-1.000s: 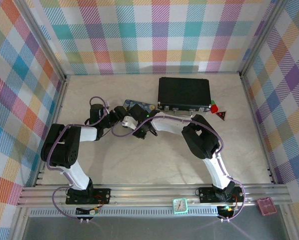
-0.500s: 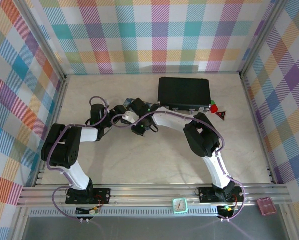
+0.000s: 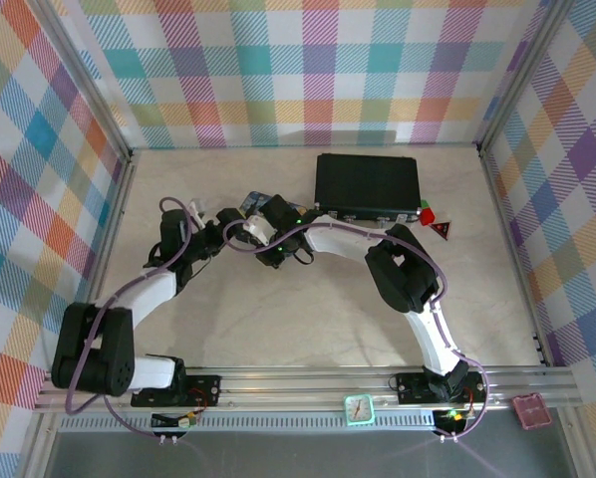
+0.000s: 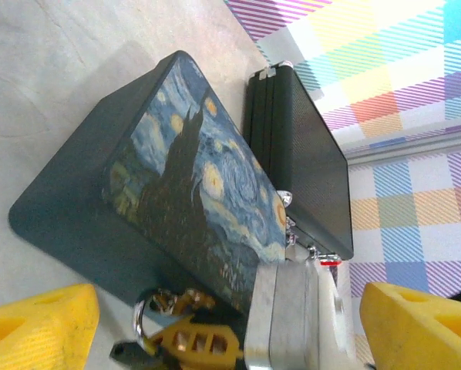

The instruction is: Unlock the padlock with the key

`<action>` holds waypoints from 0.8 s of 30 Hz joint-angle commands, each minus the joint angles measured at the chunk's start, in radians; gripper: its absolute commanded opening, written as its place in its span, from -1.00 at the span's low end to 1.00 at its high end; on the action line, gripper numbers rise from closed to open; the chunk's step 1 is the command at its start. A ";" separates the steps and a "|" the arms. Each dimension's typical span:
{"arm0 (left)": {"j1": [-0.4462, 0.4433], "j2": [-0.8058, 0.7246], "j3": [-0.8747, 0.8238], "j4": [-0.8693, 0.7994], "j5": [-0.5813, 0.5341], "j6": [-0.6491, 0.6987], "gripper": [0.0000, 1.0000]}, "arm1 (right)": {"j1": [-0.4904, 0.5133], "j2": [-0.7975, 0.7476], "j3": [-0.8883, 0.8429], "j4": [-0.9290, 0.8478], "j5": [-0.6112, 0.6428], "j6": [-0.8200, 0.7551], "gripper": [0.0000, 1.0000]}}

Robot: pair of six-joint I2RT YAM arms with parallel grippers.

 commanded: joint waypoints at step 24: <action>-0.085 0.300 -0.238 0.750 -0.117 -0.360 0.01 | -0.017 -0.040 -0.102 0.146 -0.163 0.143 -1.00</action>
